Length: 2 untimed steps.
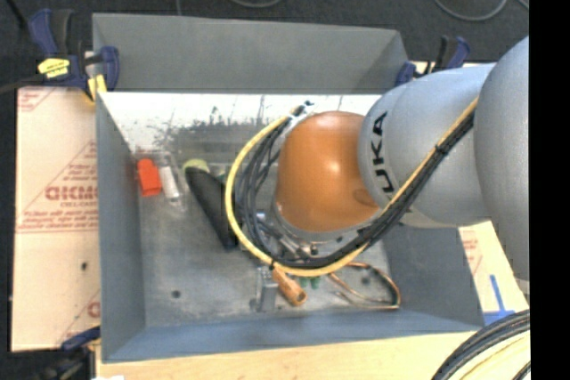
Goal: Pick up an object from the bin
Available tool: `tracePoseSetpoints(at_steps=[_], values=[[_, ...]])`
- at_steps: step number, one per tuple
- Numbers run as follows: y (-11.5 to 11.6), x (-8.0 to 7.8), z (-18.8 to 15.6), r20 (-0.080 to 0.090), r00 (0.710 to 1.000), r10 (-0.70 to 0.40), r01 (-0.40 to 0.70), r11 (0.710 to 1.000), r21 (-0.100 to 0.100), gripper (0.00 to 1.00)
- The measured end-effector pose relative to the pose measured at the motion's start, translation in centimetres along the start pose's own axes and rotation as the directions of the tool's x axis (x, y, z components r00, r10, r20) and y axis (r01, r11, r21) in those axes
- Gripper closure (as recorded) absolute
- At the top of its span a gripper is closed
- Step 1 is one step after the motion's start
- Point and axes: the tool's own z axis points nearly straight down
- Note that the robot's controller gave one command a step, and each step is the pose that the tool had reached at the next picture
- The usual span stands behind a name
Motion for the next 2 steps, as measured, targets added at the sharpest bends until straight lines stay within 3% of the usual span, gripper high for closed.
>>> tracePoseSetpoints(at_steps=[1, 2], values=[[0.0, -0.2, -0.4, 0.008, 1.0, 0.004, -0.004, 1.0, -0.001, 0.0], [-3.9, -2.4, 1.9, 0.008, 0.999, -0.033, 0.033, 0.999, -0.001, 0.0]])
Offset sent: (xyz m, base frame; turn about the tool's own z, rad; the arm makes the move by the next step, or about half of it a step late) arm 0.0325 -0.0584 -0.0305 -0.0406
